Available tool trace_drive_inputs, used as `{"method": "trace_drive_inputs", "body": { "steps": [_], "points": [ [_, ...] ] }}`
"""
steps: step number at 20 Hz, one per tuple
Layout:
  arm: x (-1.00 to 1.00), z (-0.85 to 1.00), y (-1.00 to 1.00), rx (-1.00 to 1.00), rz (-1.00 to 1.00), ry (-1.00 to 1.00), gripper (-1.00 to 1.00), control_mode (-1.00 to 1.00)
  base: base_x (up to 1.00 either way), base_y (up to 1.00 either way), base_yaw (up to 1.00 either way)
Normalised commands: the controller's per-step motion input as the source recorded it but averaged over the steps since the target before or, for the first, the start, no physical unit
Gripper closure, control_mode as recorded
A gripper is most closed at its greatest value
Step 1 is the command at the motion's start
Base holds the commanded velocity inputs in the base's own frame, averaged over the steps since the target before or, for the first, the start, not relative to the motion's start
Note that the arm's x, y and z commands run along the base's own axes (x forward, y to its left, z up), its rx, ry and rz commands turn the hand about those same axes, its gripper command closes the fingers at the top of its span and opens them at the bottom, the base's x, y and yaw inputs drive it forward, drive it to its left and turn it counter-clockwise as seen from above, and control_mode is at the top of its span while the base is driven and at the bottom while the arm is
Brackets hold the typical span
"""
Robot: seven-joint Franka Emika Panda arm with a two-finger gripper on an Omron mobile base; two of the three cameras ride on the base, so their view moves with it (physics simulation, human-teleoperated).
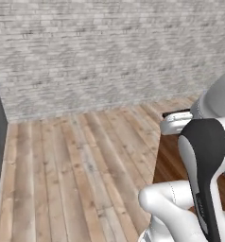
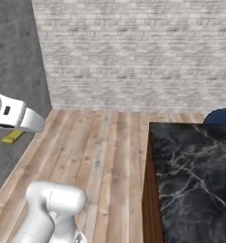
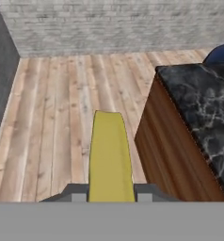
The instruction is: Retrieve the butter from the fridge and place it on a plate on the dining table. Then retrieve the butter knife by the fridge and place it near the plate.
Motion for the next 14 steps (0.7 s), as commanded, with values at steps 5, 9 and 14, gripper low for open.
{"method": "trace_drive_inputs", "body": {
  "steps": [5, 9, 14],
  "points": [
    [0.0, 0.0, 0.0, 0.0, 0.0, 0.0, 1.0, 1.0, 1.0, 0.23, -0.17],
    [0.0, 0.0, 0.0, 0.0, 0.0, 0.0, 1.0, 1.0, 1.0, 0.43, -0.23],
    [0.0, 0.0, 0.0, 0.0, 0.0, 0.0, 1.0, 1.0, 1.0, 0.92, -0.51]
  ]
}}
